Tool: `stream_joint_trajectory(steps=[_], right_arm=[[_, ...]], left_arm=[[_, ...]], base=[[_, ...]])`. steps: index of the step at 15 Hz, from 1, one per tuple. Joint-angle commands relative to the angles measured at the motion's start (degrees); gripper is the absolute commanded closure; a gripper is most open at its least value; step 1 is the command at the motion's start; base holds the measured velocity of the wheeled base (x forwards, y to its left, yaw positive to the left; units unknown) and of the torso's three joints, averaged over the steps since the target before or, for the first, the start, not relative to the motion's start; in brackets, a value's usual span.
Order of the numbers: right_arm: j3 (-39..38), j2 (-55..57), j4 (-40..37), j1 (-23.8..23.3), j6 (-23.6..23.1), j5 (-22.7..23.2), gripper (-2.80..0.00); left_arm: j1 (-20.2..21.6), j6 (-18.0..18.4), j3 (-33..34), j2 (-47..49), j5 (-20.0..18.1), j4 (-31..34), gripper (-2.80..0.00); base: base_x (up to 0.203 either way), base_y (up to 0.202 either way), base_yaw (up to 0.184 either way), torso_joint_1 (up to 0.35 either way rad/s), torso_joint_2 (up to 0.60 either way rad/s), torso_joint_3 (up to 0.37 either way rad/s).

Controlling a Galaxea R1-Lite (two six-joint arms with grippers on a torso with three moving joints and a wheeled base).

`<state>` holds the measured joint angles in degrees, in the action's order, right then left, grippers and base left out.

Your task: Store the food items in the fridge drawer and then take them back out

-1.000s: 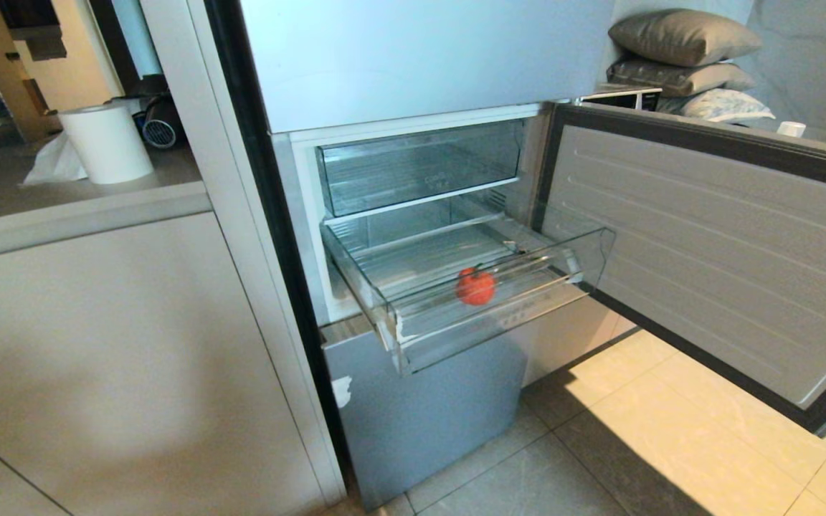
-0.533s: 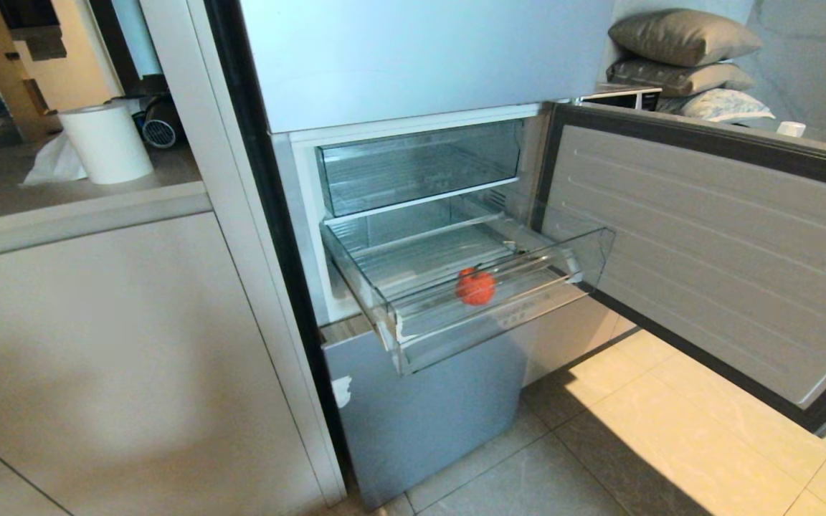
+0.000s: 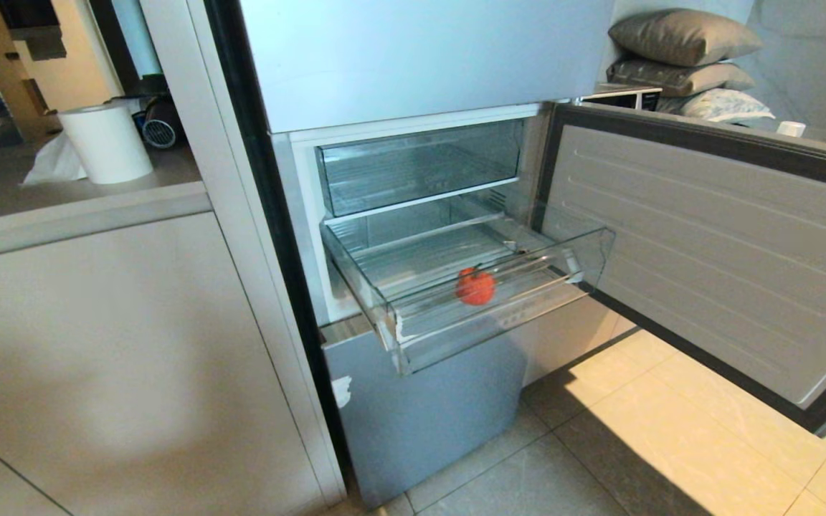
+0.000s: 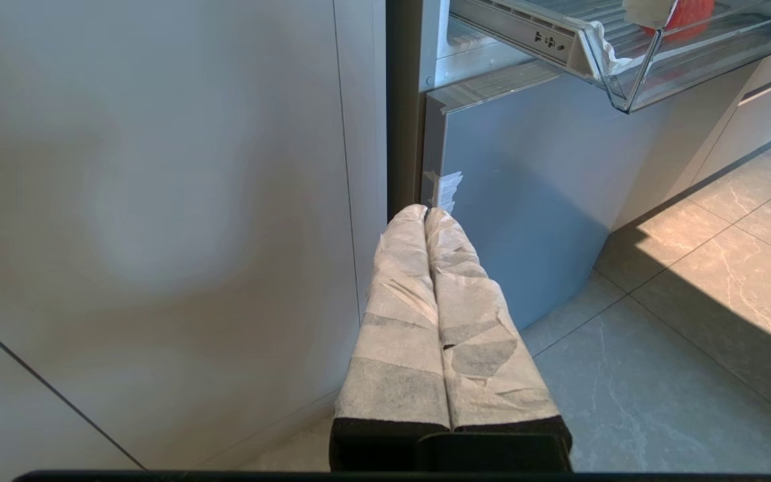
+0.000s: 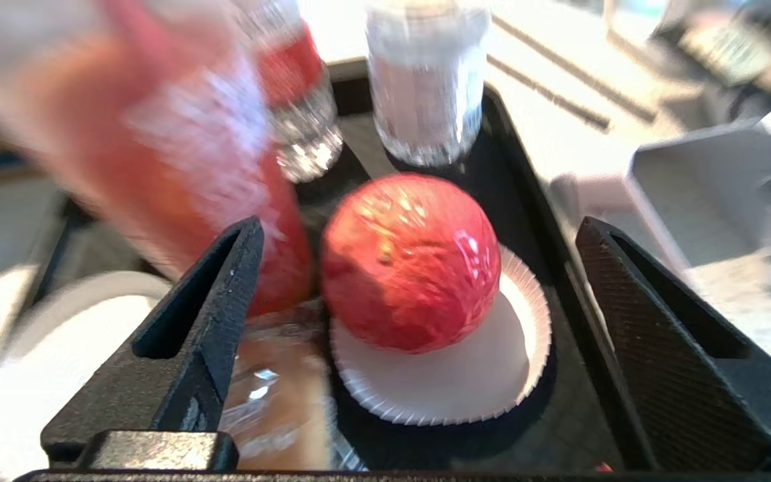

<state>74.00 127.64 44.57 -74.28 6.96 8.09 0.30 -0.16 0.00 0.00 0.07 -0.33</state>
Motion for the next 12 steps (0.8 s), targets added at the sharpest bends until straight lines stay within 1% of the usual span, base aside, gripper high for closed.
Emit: stream_joint_trajectory(steps=[1, 2, 6, 7, 9, 10, 11, 12], right_arm=[[-4.69, -8.58, 0.32, -0.08, 0.06, 0.13, -2.80], [-7.44, -12.04, 0.33, -0.18, 0.15, 0.15, 0.00], [-19.27, -26.56, 0.25, -0.54, 0.37, 0.64, 0.00], [-22.21, -30.70, 0.10, -0.49, 0.26, 1.47, 0.00], [-30.63, -39.66, -0.40, 0.42, -0.03, 4.50, 0.00], [-34.31, -43.93, -0.67, 1.70, -0.10, 5.49, 0.00], [-38.74, -49.17, -0.86, 4.23, -0.13, 6.28, 0.00], [-42.72, -53.98, -0.97, 8.29, -0.14, 6.70, 0.00]], left_arm=[[0.05, -0.02, 0.00, 0.09, 0.01, -0.02, 0.00], [-0.03, -0.02, 0.01, 0.09, 0.01, -0.02, 0.00], [0.02, -0.02, 0.00, 0.02, 0.01, -0.02, 0.00], [0.03, -0.02, 0.00, 0.00, 0.01, -0.02, 0.00], [-0.02, -0.02, 0.00, 0.09, 0.01, -0.02, 0.00], [0.03, -0.02, 0.01, 0.09, 0.01, -0.02, 0.00], [-0.04, -0.02, 0.00, 0.09, 0.01, -0.02, 0.00], [0.05, -0.02, 0.05, 0.09, 0.01, -0.02, 0.00]], base=[[0.000, 0.000, 0.000, 0.000, 0.00, 0.000], [0.000, 0.000, 0.000, 0.000, 0.00, 0.000], [0.000, 0.000, 0.000, 0.000, 0.00, 0.000], [0.000, 0.000, 0.000, 0.000, 0.00, 0.000], [0.000, 0.000, 0.000, 0.000, 0.00, 0.000], [0.000, 0.000, 0.000, 0.000, 0.00, 0.000], [0.000, 0.000, 0.000, 0.000, 0.00, 0.000], [0.000, 0.000, 0.000, 0.000, 0.00, 0.000]])
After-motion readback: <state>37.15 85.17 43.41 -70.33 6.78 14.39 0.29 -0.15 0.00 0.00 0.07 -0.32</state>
